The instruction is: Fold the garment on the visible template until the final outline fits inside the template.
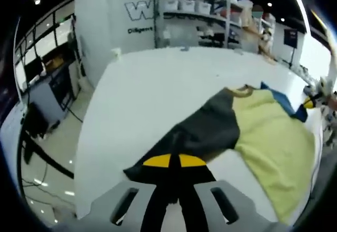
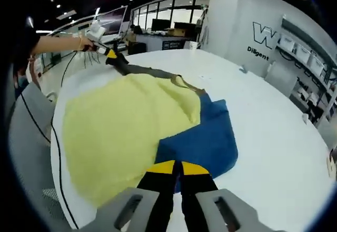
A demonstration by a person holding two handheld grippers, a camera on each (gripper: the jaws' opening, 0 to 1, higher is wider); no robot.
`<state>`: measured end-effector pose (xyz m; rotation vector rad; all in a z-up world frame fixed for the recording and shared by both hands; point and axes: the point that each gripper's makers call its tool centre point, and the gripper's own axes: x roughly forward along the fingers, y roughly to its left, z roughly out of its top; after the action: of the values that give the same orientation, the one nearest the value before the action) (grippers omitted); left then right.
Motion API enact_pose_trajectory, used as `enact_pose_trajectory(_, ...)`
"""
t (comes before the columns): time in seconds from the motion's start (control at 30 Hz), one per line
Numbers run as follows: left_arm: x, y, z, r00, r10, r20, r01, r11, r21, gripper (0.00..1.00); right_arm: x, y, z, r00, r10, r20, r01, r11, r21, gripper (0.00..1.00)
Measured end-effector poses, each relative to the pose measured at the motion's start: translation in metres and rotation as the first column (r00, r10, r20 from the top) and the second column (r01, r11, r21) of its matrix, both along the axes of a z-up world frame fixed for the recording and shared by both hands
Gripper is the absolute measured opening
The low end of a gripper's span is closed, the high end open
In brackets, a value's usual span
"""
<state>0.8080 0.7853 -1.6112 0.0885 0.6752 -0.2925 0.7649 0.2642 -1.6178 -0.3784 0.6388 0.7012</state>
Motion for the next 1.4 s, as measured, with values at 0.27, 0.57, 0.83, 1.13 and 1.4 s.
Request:
enact_pose_trajectory(0.27, -0.008, 0.004, 0.007, 0.999, 0.039, 0.004, -0.039, 0.999, -0.02, 0.02, 0.036, -0.061, 0.025, 0.983, -0.182, 0.036, 0.181, 0.983, 0.036, 0.0)
enact_pose_trajectory(0.57, -0.011, 0.063, 0.028, 0.962, 0.257, 0.094, -0.261, 0.964, 0.039, 0.02, 0.061, -0.115, 0.037, 0.961, -0.269, 0.07, 0.272, 0.962, -0.038, 0.0)
enact_pose_trajectory(0.83, -0.025, 0.11, 0.016, 0.936, 0.343, 0.08, -0.348, 0.936, 0.054, 0.02, 0.073, -0.161, 0.034, 0.925, -0.374, 0.064, 0.378, 0.922, -0.086, 0.0)
enact_pose_trajectory(1.13, -0.037, 0.127, -0.01, 0.936, 0.348, 0.05, -0.352, 0.931, 0.096, 0.02, 0.098, -0.202, 0.046, 0.9, -0.429, 0.083, 0.436, 0.891, -0.123, 0.0)
enact_pose_trajectory(1.4, -0.021, 0.139, -0.011, 0.937, 0.342, 0.065, -0.348, 0.93, 0.12, 0.02, 0.118, -0.225, 0.066, 0.884, -0.454, 0.109, 0.466, 0.87, -0.157, 0.0)
